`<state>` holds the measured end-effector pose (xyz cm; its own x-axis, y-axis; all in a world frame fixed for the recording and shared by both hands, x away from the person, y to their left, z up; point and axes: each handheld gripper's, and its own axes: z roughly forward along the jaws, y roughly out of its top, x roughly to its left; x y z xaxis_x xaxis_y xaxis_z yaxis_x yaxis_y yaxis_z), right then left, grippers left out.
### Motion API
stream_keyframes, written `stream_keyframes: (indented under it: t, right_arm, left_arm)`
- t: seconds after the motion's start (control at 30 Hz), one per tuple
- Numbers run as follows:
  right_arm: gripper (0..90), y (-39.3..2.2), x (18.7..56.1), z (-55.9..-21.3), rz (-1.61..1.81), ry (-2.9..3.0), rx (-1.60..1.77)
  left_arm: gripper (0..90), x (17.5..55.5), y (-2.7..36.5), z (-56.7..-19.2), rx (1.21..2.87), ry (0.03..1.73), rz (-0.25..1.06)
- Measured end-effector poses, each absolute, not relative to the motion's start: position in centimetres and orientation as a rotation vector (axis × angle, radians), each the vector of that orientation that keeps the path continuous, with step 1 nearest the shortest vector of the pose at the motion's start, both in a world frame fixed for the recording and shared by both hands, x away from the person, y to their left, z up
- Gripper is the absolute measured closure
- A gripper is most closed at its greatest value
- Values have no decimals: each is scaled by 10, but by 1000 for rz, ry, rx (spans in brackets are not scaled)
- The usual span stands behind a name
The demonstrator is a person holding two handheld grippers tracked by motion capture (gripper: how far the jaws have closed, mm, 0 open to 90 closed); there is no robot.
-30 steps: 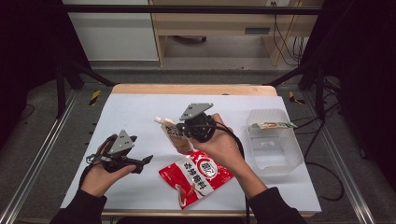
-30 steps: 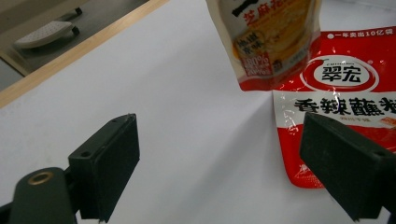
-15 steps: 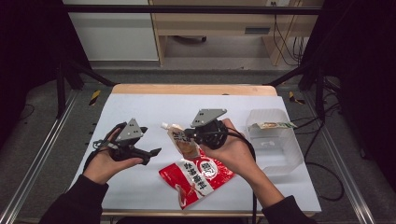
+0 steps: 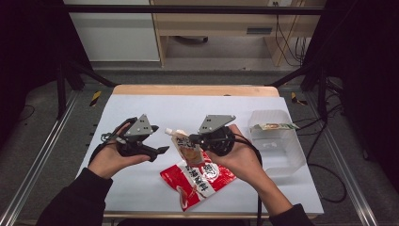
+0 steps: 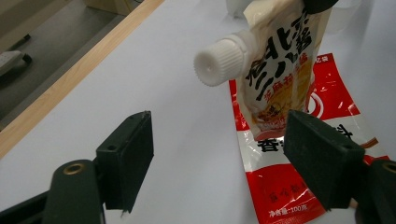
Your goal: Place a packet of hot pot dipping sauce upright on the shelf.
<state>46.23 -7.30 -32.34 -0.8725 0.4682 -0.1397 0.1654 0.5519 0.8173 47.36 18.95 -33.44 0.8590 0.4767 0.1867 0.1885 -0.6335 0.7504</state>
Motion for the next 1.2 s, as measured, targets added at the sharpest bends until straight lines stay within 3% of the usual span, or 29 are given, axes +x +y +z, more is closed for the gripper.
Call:
stream_keyframes:
  t: [0.63, 1.2]
  right_arm:
    - [900, -82, 454, -329, 1269, 2453, 521]
    - [900, -83, 451, -330, 1290, 2461, 509]
  left_arm:
    - [378, 479, 175, -329, 2271, 380, 402]
    - [589, 485, 164, -327, 2287, 279, 349]
